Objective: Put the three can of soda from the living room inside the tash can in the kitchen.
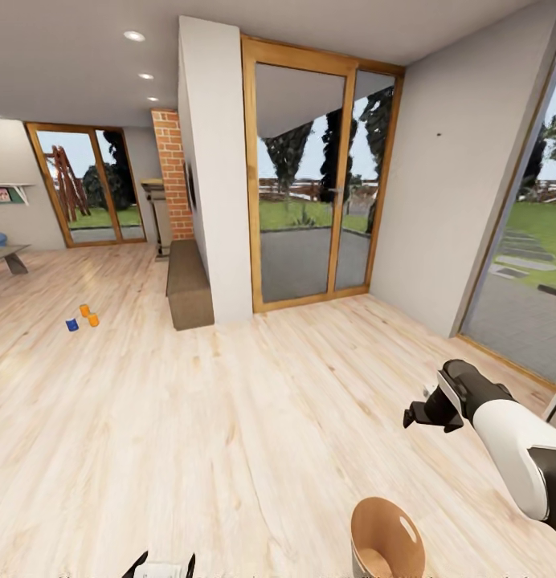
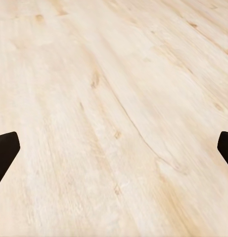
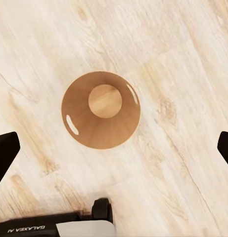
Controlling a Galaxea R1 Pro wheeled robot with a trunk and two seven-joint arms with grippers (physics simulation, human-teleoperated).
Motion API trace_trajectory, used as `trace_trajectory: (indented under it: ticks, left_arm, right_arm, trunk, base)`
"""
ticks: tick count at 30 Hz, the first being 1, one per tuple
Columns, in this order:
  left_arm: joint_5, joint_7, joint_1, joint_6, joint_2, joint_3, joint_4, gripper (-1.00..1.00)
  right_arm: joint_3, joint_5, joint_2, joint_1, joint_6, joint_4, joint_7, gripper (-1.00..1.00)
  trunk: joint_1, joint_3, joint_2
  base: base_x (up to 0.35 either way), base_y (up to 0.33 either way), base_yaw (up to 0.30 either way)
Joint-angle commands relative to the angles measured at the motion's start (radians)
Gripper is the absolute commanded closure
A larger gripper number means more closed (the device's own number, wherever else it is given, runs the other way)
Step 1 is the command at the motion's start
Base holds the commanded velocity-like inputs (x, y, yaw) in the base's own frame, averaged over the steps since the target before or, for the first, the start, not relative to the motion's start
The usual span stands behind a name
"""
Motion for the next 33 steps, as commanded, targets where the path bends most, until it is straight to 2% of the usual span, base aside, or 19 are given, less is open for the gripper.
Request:
trace_trajectory:
  ticks: [1,25,33]
  left_arm:
    - [0.0,0.0,0.0,-0.001,0.0,0.0,-0.001,-1.0]
    - [-0.002,0.0,-0.001,0.011,0.0,0.003,0.003,-1.0]
    - [-0.003,-0.001,-0.002,0.011,0.0,0.002,0.003,-1.0]
  right_arm:
    - [0.0,0.0,0.0,0.0,0.0,0.0,-0.001,-1.0]
    - [-0.001,0.001,0.0,0.019,-0.001,0.001,-0.001,-1.0]
    - [0.0,0.001,0.0,0.025,-0.002,0.0,0.0,-1.0]
  trunk:
    - [0.0,-0.002,0.0]
    - [0.088,-0.112,-0.161]
    - [0.119,-0.141,-0.217]
  base:
    - [0.0,0.0,0.0]
    - [0.0,0.0,0.0]
    - [0.0,0.0,0.0]
